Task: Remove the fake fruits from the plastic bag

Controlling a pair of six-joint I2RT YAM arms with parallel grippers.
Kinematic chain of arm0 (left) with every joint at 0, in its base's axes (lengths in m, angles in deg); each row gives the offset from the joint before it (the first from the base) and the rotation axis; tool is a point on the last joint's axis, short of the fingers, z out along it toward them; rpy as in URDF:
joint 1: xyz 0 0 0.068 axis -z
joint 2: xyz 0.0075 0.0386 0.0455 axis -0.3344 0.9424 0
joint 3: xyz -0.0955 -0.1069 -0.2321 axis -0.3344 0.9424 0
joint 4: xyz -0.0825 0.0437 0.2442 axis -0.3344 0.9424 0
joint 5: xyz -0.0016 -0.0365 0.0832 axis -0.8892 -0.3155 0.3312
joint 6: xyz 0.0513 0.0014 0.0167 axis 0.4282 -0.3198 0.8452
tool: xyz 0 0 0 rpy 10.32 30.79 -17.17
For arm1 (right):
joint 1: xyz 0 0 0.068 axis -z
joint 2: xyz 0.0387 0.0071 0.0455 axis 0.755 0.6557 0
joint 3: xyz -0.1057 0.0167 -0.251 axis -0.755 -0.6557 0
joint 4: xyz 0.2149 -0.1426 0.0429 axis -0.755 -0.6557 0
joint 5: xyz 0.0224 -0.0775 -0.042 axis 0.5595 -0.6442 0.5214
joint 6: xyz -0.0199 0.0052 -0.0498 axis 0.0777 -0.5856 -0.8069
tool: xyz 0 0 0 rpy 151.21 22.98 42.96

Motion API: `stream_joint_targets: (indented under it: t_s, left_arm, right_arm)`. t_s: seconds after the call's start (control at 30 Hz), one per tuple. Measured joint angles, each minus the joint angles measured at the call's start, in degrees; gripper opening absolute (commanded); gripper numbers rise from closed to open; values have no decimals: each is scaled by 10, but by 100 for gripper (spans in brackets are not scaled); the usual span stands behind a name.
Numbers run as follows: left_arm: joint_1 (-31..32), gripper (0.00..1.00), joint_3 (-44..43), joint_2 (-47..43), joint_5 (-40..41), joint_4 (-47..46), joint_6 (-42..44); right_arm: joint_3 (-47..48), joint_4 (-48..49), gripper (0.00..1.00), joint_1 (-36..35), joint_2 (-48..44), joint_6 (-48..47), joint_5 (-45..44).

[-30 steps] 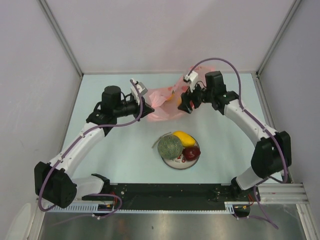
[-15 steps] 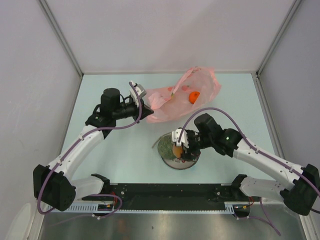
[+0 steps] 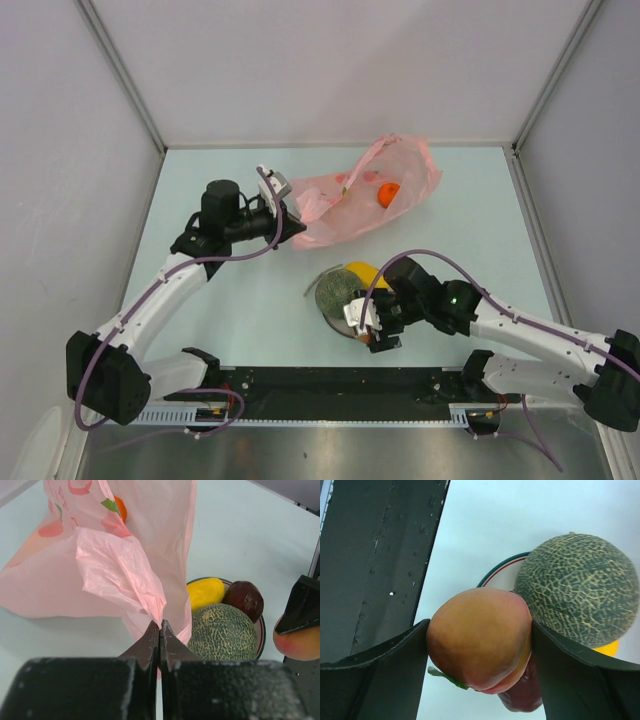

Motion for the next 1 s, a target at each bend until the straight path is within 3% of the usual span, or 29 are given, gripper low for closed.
stream_joint_targets:
  t_s: [0.47,0.7,1.0]
  left_arm:
    - [-11,0,51,-21,0,0,0]
    - [-21,0,71,-32,0,3,0]
    - [-27,0,82,-42,0,5,0]
  right_arm:
    - [-56,46,4,-12,0,-34,-1]
    - [-76,73,11,-16,10,-52,-1]
    - [-103,74,14,-16,10,-143,-1]
